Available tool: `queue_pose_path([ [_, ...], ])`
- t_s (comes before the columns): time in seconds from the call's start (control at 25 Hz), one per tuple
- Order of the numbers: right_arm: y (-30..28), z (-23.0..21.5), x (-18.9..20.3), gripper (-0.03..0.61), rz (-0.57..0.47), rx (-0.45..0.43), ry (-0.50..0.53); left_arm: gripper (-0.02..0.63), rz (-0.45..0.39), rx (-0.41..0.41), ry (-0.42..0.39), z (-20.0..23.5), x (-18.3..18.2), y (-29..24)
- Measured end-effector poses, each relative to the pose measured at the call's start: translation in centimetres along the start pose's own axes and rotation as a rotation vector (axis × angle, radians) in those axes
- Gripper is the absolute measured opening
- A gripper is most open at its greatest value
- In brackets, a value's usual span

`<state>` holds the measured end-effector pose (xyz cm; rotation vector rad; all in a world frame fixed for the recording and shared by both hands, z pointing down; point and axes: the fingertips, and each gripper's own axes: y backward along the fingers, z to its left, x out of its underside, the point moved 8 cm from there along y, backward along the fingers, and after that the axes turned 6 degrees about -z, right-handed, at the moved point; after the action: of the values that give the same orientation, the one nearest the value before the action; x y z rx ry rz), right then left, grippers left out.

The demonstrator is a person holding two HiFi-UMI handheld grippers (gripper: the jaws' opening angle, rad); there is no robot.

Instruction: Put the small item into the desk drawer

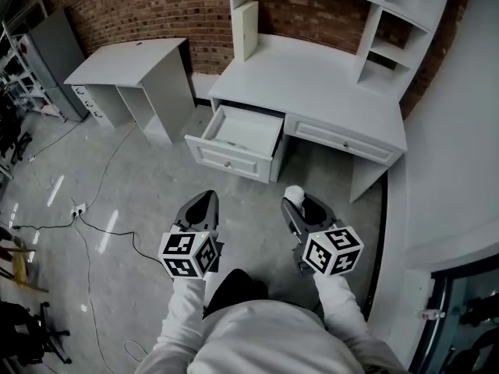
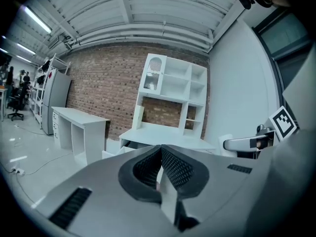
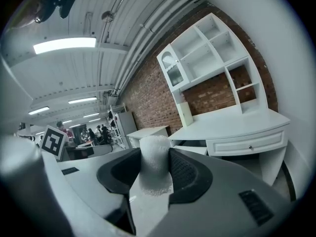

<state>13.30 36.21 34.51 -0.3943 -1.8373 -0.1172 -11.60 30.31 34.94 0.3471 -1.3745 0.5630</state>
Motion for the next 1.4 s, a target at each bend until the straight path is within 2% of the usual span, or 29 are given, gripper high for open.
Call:
queue_pose_path([
  [0.52,-4.9,-2.5,-1.4,0.193,-0.016,0.029,0.011,0.017,0.024,-0.006,0.005,3.4,0.5,-5.6],
  [1.2,-20.9,-6.2,-6.0,0.193,-0.025,0.044,0.030,0.017,0.025,-0.017,0.024,14.2,-2.5,-19.3],
  [1.4,-24.9,-6.7,-7.3,0.193,-0.034,0.049,0.027,0.018,0.041,0.001,0.026,16.8,-3.4,-22.5],
])
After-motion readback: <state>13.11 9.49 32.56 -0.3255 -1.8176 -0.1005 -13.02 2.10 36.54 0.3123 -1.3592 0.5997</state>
